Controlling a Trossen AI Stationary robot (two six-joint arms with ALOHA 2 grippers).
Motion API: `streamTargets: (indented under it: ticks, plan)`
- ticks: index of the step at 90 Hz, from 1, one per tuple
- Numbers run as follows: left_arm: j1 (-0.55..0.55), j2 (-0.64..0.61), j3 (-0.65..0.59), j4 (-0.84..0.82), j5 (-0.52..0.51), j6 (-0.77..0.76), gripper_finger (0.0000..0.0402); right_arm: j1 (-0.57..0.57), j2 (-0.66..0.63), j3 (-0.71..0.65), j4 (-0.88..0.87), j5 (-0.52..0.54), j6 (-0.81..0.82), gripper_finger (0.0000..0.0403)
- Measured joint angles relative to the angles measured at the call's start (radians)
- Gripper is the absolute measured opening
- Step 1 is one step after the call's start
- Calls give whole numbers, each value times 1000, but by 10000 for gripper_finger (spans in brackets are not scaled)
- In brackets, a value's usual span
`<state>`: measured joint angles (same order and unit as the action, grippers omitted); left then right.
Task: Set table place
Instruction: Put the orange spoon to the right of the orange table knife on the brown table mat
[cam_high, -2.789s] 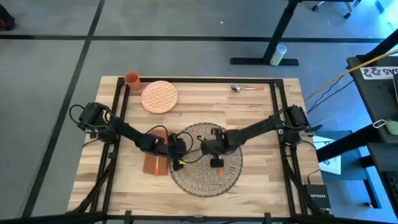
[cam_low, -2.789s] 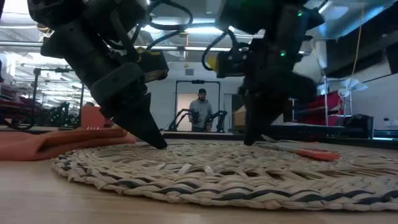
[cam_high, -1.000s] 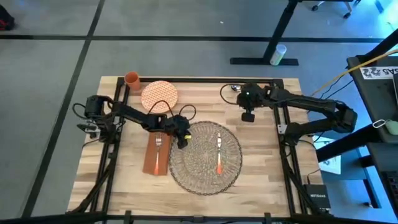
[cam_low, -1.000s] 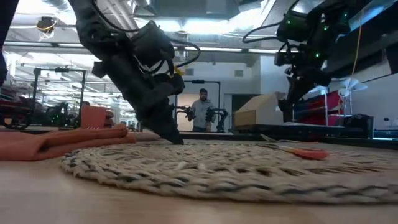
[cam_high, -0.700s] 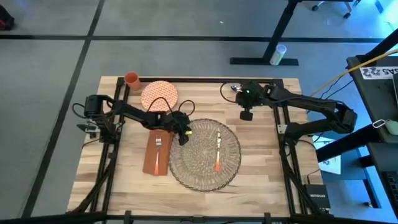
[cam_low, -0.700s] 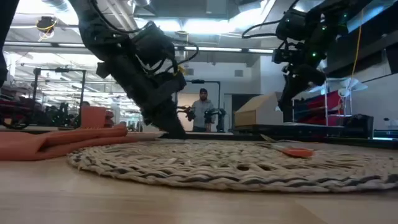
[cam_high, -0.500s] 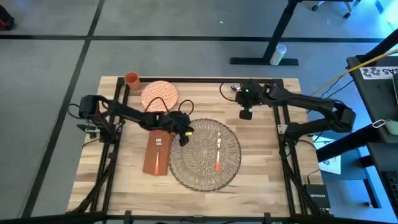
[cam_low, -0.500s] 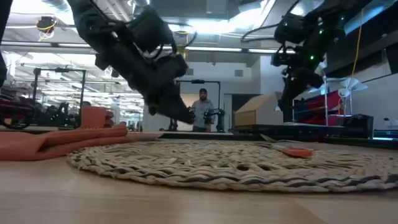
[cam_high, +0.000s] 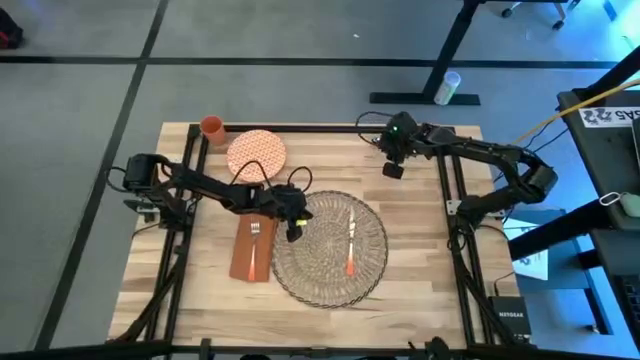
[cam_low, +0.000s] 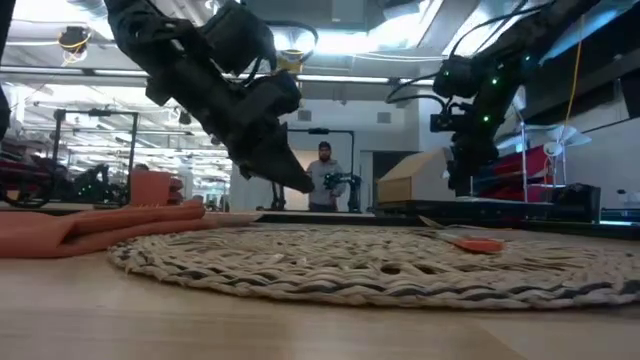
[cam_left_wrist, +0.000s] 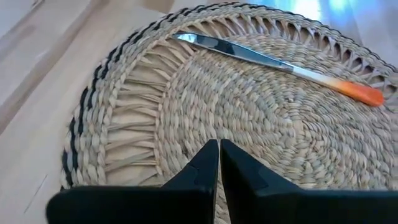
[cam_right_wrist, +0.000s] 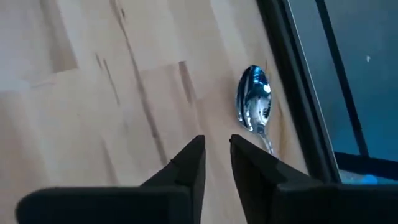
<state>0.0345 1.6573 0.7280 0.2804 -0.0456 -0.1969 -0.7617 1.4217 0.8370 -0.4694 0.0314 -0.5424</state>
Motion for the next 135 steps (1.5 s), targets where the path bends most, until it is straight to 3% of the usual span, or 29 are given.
streamTargets:
  ticks: [33, 51, 74, 107, 135]
  plan:
    - [9, 0, 0, -1, -18, 57, 0, -119, 82, 2, 71, 0, -186, 65]
    - [14, 0, 0, -3, -21, 86, 0, -179, 141, 4, 75, -68, -230, 65]
    - [14, 0, 0, -10, -20, 95, 0, -195, 243, 107, 34, -58, -258, 66]
    - [14, 0, 0, -11, -20, 75, 0, -195, 355, 196, -34, -26, -298, 155]
    - [12, 0, 0, -12, -19, 69, 0, -279, 364, 199, -57, -37, -309, 142]
